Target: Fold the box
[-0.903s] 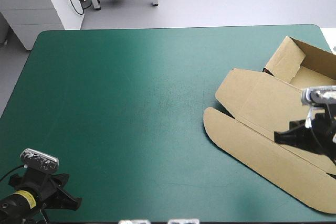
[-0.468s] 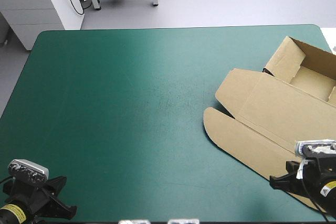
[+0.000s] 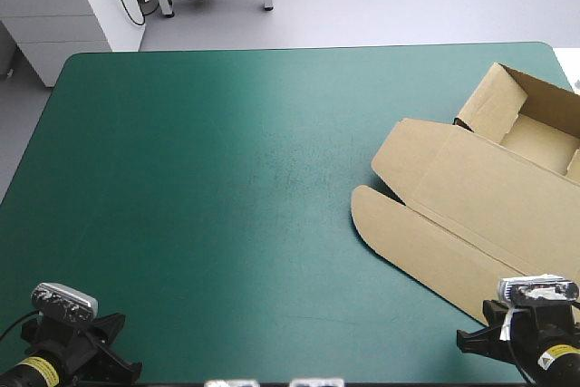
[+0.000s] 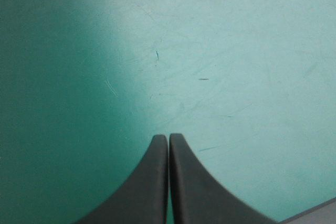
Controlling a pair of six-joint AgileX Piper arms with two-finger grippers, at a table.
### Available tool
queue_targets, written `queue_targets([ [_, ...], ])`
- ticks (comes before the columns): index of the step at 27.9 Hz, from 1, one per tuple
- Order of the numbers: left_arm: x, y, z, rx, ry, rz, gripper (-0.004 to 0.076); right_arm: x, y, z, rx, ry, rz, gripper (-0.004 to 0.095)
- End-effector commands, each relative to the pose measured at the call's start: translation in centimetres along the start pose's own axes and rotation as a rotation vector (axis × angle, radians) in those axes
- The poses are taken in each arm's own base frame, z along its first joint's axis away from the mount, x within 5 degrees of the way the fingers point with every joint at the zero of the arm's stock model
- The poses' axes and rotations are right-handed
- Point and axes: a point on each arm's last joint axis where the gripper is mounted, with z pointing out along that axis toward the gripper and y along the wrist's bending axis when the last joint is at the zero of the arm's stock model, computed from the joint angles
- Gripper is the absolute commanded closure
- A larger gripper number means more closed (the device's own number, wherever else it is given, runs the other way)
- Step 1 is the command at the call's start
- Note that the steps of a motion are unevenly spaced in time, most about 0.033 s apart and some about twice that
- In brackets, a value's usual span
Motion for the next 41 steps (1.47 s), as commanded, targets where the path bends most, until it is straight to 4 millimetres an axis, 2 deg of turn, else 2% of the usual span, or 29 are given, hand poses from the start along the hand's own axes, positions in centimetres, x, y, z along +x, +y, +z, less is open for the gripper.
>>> queue_targets([
  [1,-1.10,-0.09,-0.40,0.012,-0.072,-0.001,0.0732,-1.03,0.08,-0.42,-0.003,-0.075,-0.010,0.0866],
  [36,-1.09,-0.22,-0.40,0.027,-0.072,-0.009,0.0732,-0.75,0.18,-0.41,-0.014,-0.044,-0.002,0.0866],
  [41,-1.09,0.15,-0.40,-0.057,-0.073,-0.087,0.0732,-0.75,0.18,-0.41,-0.014,-0.044,-0.002,0.0866],
])
